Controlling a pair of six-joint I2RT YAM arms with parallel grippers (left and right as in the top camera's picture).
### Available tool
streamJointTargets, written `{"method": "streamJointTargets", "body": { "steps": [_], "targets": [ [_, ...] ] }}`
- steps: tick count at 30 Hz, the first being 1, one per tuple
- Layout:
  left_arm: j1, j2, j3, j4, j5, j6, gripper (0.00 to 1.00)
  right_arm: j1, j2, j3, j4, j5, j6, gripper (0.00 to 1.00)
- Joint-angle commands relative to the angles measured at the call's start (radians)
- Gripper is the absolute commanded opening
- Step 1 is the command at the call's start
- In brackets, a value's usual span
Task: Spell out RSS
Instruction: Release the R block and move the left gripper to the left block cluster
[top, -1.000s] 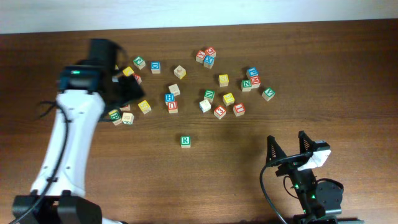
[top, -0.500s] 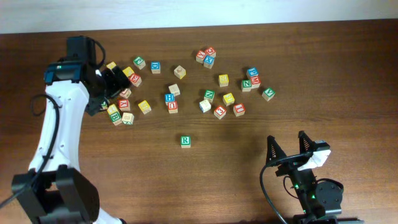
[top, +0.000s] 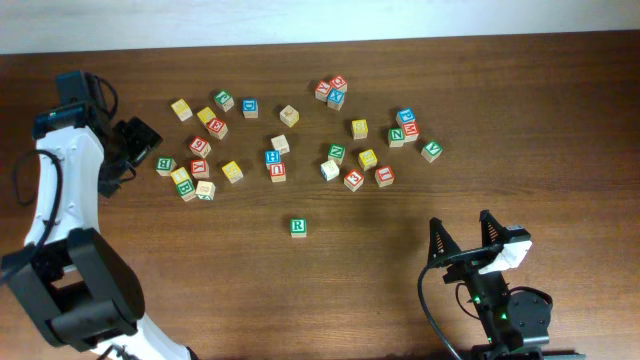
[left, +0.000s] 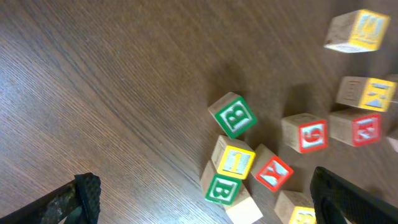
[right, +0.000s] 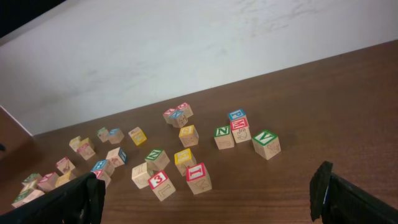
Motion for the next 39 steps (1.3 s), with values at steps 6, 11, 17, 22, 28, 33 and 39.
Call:
{"method": "streamJointTargets", "body": {
  "steps": [6, 11, 17, 22, 28, 33, 39],
  "targets": [
    [0.004, 0.026, 0.003, -0.019, 0.023, 0.058, 1.0, 0.006, -0.003, -0.005, -0.005, -0.016, 0.001, 0.98],
    [0.004, 0.026, 0.003, -0.042, 0.154, 0.193, 0.99, 0.006, -0.003, -0.005, -0.005, -0.016, 0.001, 0.98],
    [-0.026, 0.025, 0.003, -0.124, 0.263, 0.336, 0.99, 0.006, -0.003, -0.005, -0.005, -0.016, 0.001, 0.98],
    [-0.062, 0.025, 0.003, -0.183, 0.196, 0.356, 0.99, 0.006, -0.003, -0.005, -0.005, -0.016, 0.001, 0.98],
    [-0.067, 0.025, 0.003, -0.193, 0.196, 0.349, 0.99, 0.006, -0.003, -0.005, -0.005, -0.016, 0.001, 0.98],
    [-0.067, 0.025, 0.003, -0.193, 0.206, 0.346, 0.99, 0.006, -0.003, -0.005, -0.005, -0.016, 0.001, 0.98],
    [-0.067, 0.025, 0.003, -0.172, 0.267, 0.346, 0.99, 0.006, -0.003, -0.005, -0.005, -0.016, 0.001, 0.98]
  ]
}}
